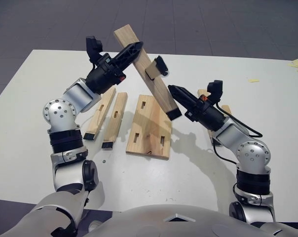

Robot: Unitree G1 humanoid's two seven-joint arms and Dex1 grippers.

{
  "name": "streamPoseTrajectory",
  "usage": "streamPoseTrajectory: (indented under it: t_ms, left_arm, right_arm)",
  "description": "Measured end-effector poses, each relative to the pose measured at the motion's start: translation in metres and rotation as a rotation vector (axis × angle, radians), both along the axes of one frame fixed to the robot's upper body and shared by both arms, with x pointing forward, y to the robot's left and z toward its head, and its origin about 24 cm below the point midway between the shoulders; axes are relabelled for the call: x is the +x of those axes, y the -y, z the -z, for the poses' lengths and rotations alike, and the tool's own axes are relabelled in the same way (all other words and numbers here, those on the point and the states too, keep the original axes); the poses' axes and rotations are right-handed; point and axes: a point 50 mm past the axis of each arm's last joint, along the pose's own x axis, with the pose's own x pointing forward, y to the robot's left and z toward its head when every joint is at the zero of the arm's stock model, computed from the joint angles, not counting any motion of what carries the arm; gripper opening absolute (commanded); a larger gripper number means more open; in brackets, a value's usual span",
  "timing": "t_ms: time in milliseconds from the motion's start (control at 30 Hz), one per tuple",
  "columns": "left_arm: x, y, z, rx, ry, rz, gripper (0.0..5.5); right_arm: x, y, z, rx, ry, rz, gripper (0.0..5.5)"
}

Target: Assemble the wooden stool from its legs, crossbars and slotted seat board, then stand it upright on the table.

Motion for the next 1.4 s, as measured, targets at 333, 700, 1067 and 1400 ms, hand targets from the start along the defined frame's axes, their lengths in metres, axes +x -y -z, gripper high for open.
streamPoseTrajectory:
  t_ms: [333, 700, 1067, 1400]
  left_arm:
    - [-0.015, -0.045, -0.044, 0.255, 0.239, -0.426, 1.02]
    - [-0.019, -0.025, -0.009, 0.740, 0.376, -0.342, 1.02]
    - [-0.005, -0.037, -0.041, 0.478, 0.349, -0.407, 1.02]
    - [-0.062, -0.054, -0.016, 0.293, 0.031, -0.391, 1.02]
  right_arm:
    - [-0.044, 0.033, 0.043, -0.822, 0.073, -0.185, 4.34]
    - [-0.049, -0.019, 0.063, -0.925, 0.240, -0.449, 5.40]
    - [-0.005, -0.064, 0.062, -0.802, 0.332, -0.187, 5.40]
    - [-0.034, 0.013, 0.047, -0.641, 0.169, 0.129, 5.40]
